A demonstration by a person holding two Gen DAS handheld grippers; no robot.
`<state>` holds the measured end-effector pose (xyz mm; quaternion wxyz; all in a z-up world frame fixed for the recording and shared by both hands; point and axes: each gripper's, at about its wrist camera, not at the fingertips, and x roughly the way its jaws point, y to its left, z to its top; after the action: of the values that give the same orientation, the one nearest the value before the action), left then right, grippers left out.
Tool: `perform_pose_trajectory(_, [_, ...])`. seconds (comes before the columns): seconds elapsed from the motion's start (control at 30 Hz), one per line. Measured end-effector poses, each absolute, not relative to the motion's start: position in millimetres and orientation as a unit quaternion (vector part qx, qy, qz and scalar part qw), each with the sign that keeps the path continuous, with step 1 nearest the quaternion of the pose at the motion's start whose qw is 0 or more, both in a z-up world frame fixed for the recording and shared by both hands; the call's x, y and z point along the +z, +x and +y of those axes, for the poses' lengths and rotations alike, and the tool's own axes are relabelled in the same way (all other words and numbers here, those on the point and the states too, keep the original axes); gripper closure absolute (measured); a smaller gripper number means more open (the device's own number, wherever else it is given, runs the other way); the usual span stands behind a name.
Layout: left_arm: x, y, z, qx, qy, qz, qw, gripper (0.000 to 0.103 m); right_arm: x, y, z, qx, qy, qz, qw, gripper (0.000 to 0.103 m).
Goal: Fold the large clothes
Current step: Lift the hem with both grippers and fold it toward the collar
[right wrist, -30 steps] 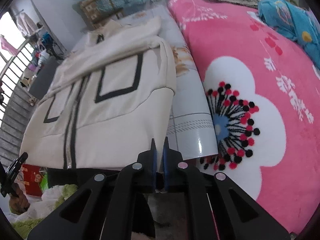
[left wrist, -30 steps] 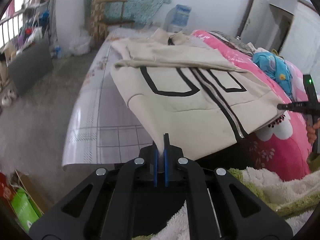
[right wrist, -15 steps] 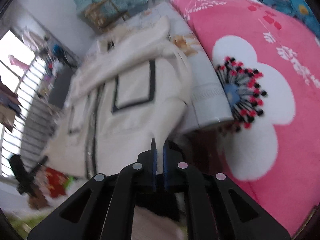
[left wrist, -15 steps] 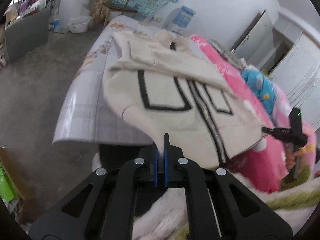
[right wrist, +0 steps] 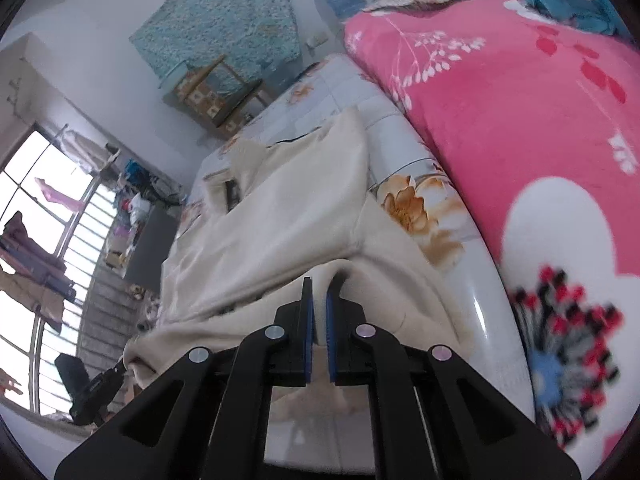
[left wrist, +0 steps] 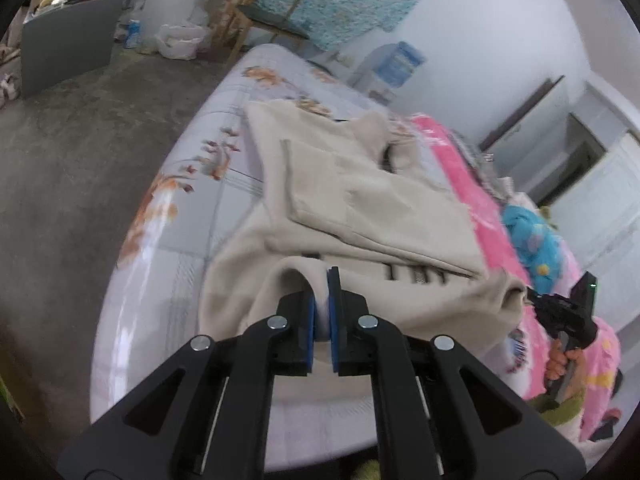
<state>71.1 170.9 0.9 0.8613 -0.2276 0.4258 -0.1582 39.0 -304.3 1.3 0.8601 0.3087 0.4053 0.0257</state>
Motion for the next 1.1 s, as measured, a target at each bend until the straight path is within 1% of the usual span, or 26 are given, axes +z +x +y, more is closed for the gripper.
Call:
perform_pose_trajectory(0.07, [-10.2, 85.3, 169.8, -0.145, -0.221, 0.434, 0.861, 0.088, -16.7, 54.2, -309.0, 0.023, 0.32, 0.417, 0.85, 0.094])
perform_pose_trajectory(0.1, [-12.6, 88.1, 170.2, -0.139, -0.221, 0.437, 0.861, 0.082, -25.2, 59.6, -311.1, 0.018, 0.323, 0.426, 0.845, 0.091])
perform_pose_trajectory(0.13, [-11.8, 88.2, 172.2, -0.129, -0.219, 0.433, 0.865, 0.073, -29.2, 60.9, -312.6, 0.012, 0.323, 0.431, 0.842, 0.086])
perform_pose_trajectory(0.17, [-10.9, 85.9, 174.5, -0.127, -0.217, 0.429, 0.868, 0.07, -29.3, 58.4, -313.7, 0.007, 0.32, 0.43, 0.844, 0.078])
perform_pose_trajectory(0.2, [-6.4, 80.0, 178.0, -0.128, -0.212, 0.417, 0.874, 0.065, -27.3, 54.2, -313.9, 0.006, 0.314, 0.425, 0.849, 0.073])
perform_pose_trajectory(0.23, [-1.6, 74.8, 181.3, -0.126, -0.207, 0.409, 0.88, 0.06, -23.9, 48.0, -314.1, 0.003, 0.305, 0.419, 0.855, 0.063])
perform_pose_trajectory(0.27, [1.1, 71.0, 183.9, -0.123, -0.202, 0.404, 0.884, 0.058, -19.4, 41.8, -314.3, -0.003, 0.291, 0.413, 0.863, 0.057])
perform_pose_trajectory(0.3, [4.9, 64.0, 187.4, -0.118, -0.192, 0.4, 0.888, 0.055, -13.9, 34.5, -313.6, -0.015, 0.267, 0.408, 0.873, 0.056])
perform_pose_trajectory(0.37, [5.3, 54.6, 188.9, -0.109, -0.17, 0.409, 0.89, 0.054, -10.4, 26.3, -310.7, -0.035, 0.223, 0.417, 0.881, 0.055])
perform_pose_trajectory(0.47, [-13.6, 47.4, 178.1, -0.084, -0.117, 0.462, 0.875, 0.054, -18.6, 23.1, -304.2, -0.049, 0.171, 0.445, 0.878, 0.055])
perform_pose_trajectory(0.53, [-24.9, 44.0, 169.4, -0.067, -0.081, 0.477, 0.873, 0.054, -26.0, 26.1, -299.0, -0.061, 0.141, 0.459, 0.875, 0.055])
perform_pose_trajectory(0.63, [-33.6, 40.2, 162.5, -0.05, -0.061, 0.478, 0.875, 0.055, -32.6, 29.3, -289.0, -0.073, 0.087, 0.467, 0.877, 0.055])
perform_pose_trajectory(0.67, [-34.2, 38.7, 161.4, -0.047, -0.06, 0.474, 0.877, 0.057, -33.6, 28.6, -286.0, -0.076, 0.074, 0.467, 0.878, 0.057])
perform_pose_trajectory(0.7, [-35.0, 38.0, 159.3, -0.044, -0.055, 0.47, 0.88, 0.063, -34.6, 29.1, -282.0, -0.078, 0.058, 0.466, 0.879, 0.061])
perform_pose_trajectory(0.73, [-36.0, 37.5, 157.1, -0.042, -0.052, 0.467, 0.882, 0.07, -35.7, 29.1, -278.0, -0.079, 0.043, 0.466, 0.88, 0.068])
perform_pose_trajectory(0.77, [-36.9, 37.2, 155.1, -0.038, -0.05, 0.464, 0.883, 0.073, -36.9, 28.7, -273.8, -0.079, 0.029, 0.467, 0.88, 0.077])
perform_pose_trajectory(0.8, [-37.1, 36.8, 151.8, -0.031, -0.045, 0.462, 0.885, 0.079, -37.1, 27.9, -270.5, -0.076, 0.022, 0.467, 0.88, 0.082])
perform_pose_trajectory(0.83, [-35.7, 35.8, 148.0, -0.025, -0.033, 0.457, 0.889, 0.088, -36.2, 26.9, -266.4, -0.076, 0.017, 0.466, 0.881, 0.085])
perform_pose_trajectory(0.9, [-27.0, 31.7, 141.2, -0.025, -0.009, 0.443, 0.896, 0.095, -28.9, 22.4, -263.9, -0.079, 0.013, 0.459, 0.885, 0.087])
perform_pose_trajectory(0.97, [-11.8, 23.0, 139.3, -0.032, -0.001, 0.43, 0.902, 0.095, -17.4, 15.3, -267.8, -0.074, 0.033, 0.45, 0.889, 0.091])
perform_pose_trajectory(1.1, [9.2, 9.3, 152.9, -0.052, -0.026, 0.435, 0.898, 0.096, 6.2, -7.5, -274.6, -0.058, 0.068, 0.444, 0.891, 0.092])
